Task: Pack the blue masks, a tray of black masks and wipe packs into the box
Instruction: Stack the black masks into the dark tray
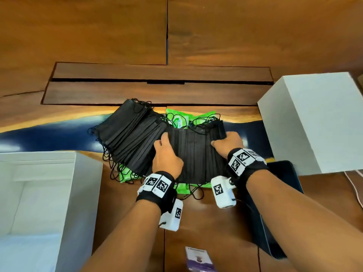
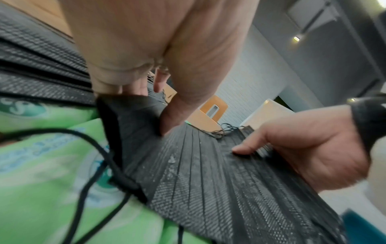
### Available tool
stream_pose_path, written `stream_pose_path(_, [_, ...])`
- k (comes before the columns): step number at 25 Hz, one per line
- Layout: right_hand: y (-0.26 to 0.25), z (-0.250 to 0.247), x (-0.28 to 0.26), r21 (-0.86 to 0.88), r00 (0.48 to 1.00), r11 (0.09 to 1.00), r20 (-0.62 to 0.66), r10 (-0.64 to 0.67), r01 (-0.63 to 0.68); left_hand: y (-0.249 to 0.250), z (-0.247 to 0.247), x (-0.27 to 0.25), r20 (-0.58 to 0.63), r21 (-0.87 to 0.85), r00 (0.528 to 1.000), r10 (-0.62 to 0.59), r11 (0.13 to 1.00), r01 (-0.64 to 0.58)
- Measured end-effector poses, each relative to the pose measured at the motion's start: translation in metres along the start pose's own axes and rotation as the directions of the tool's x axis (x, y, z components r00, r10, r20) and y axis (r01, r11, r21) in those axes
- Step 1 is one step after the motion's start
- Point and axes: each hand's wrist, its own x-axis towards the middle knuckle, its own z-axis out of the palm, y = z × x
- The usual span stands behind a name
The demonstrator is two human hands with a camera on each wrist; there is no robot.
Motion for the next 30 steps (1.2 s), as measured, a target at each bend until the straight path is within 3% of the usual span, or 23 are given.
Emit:
stream_pose_path(4, [-0.007,-0.020,-0.011,0.032,0.996,0.997,-0.063,-0.067,0.069,-0.006,-0.005,0.000,-0.027,-0.267,0.997,-0.069,0.962,0.059])
stream_pose_path(11, [-0.018,-0.058,-0.036,0.067,0.940,0.963,-0.242,-0.240,0.263,-0.013,-0.007,-0.010,-0.005,-0.388,0.986,-0.166,0.909,0.151])
stream_pose_path(13, [-0.022,-0.058,-0.050,0.307,0.961,0.913,-0.139,-0.237,0.269,-0.013,-0.008,-0.011,0.064,-0.559,0.982,-0.177,0.809,0.182])
stream_pose_path(15, [-0.024,-0.049,-0.066,0.563,0.970,0.820,0.125,-0.209,0.104,-0.010,-0.011,-0.016,0.212,-0.761,0.967,-0.144,0.596,0.256])
stream_pose_path(17, [-0.023,-0.035,-0.076,0.607,0.925,0.793,0.320,-0.203,-0.037,-0.004,-0.020,-0.024,0.312,-0.858,0.948,-0.062,0.409,0.309])
stream_pose_path(19, [-0.017,-0.021,-0.076,0.598,0.908,0.796,0.380,-0.178,-0.094,0.000,-0.027,-0.027,0.352,-0.879,0.936,0.015,0.350,0.325])
stream_pose_path(23, [-0.012,-0.008,-0.075,0.624,0.885,0.759,0.440,-0.149,-0.183,-0.002,-0.030,-0.028,0.397,-0.868,0.913,0.094,0.362,0.340])
stream_pose_path(25, [-0.011,-0.006,-0.076,0.645,0.864,0.728,0.480,-0.150,-0.232,-0.006,-0.027,-0.025,0.419,-0.844,0.903,0.096,0.409,0.348])
stream_pose_path(29, [-0.006,-0.004,-0.075,0.678,0.860,0.666,0.499,-0.109,-0.309,-0.003,-0.024,-0.019,0.373,-0.651,0.926,-0.057,0.695,0.305])
stream_pose_path(30, [-0.006,-0.003,-0.075,0.692,0.856,0.640,0.506,-0.101,-0.333,-0.002,-0.026,-0.019,0.363,-0.629,0.928,-0.086,0.712,0.312])
